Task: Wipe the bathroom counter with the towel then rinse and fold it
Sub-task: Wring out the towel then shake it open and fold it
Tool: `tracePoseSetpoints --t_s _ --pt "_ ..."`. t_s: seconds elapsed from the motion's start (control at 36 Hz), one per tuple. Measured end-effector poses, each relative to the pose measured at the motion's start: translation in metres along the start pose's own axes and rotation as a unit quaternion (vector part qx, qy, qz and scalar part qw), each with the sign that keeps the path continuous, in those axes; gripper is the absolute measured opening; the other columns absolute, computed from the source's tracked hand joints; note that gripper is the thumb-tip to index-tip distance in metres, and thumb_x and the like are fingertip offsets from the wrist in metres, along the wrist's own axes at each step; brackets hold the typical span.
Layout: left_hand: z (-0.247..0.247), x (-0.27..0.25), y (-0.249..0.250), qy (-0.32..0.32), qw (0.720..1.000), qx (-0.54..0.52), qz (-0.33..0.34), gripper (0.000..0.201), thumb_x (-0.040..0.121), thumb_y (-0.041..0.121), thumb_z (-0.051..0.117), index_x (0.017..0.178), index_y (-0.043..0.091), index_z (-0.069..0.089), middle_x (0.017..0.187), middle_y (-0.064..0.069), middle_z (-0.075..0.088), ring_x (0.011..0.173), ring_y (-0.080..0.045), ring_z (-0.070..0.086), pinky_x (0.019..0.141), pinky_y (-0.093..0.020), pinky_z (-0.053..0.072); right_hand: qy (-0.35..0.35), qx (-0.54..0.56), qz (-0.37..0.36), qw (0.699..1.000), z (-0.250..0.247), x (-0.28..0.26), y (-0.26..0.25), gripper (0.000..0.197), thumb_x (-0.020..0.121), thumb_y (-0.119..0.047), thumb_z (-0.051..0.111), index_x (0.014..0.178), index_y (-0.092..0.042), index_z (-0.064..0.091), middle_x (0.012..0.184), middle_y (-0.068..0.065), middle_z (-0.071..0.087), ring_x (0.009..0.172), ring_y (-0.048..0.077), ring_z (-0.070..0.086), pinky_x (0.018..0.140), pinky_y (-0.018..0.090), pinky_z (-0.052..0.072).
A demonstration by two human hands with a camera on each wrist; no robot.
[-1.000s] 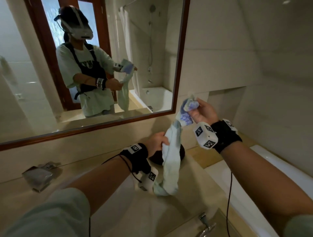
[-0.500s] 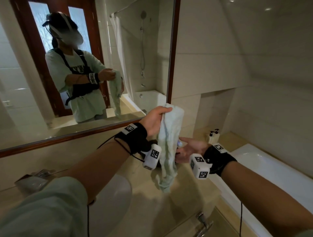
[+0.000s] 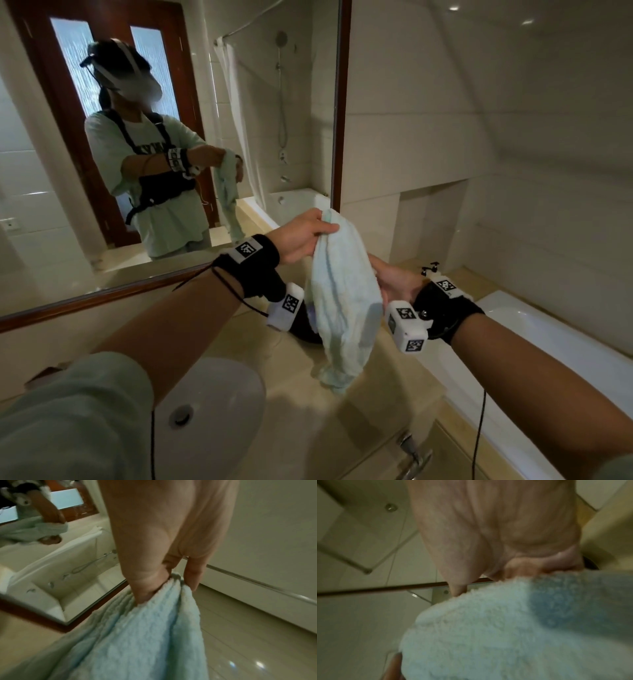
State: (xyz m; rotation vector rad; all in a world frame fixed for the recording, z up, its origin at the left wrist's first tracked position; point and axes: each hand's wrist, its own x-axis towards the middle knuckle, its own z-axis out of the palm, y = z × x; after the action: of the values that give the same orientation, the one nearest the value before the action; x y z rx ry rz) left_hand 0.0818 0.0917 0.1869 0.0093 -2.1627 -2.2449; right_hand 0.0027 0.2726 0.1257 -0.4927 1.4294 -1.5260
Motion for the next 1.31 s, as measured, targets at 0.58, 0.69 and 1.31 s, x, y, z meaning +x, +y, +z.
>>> tracePoseSetpoints --t_s 0.58,0.69,1.31 --pt "-0.044 0.014 0.023 0.143 0.955 0.26 0.002 0.017 0.095 0.023 0.049 0.092 0.01 0.059 0.09 -0.013 0.051 0.084 -0.022 0.046 0.073 -0.034 0.036 0.254 0.114 -0.214 0.936 -0.058 -0.005 -0.035 0.02 0.092 -0.029 0.059 0.102 -0.011 0.057 0.065 -0.004 0.063 0.051 0.009 0.059 0.044 0.018 0.044" --pt "-0.065 0.018 0.025 0.192 0.918 0.344 -0.037 0.028 0.093 0.025 0.056 0.075 0.004 0.058 0.079 -0.015 0.052 0.074 -0.024 0.049 0.067 -0.034 0.039 0.36 0.02 -0.25 0.899 -0.06 -0.013 -0.052 0.029 0.092 -0.031 0.058 0.116 -0.015 0.055 0.089 0.001 0.06 0.071 0.015 0.055 0.047 0.018 0.043" --pt "-0.082 0.028 0.013 0.186 0.964 0.188 0.005 0.033 0.091 0.004 0.06 0.123 0.009 0.054 0.107 -0.01 0.055 0.091 -0.024 0.058 0.075 -0.032 0.054 0.391 0.047 -0.18 0.902 -0.067 -0.044 -0.065 0.015 0.092 -0.023 0.058 0.09 -0.009 0.061 0.075 0.008 0.064 0.066 0.024 0.058 0.053 0.027 0.052"
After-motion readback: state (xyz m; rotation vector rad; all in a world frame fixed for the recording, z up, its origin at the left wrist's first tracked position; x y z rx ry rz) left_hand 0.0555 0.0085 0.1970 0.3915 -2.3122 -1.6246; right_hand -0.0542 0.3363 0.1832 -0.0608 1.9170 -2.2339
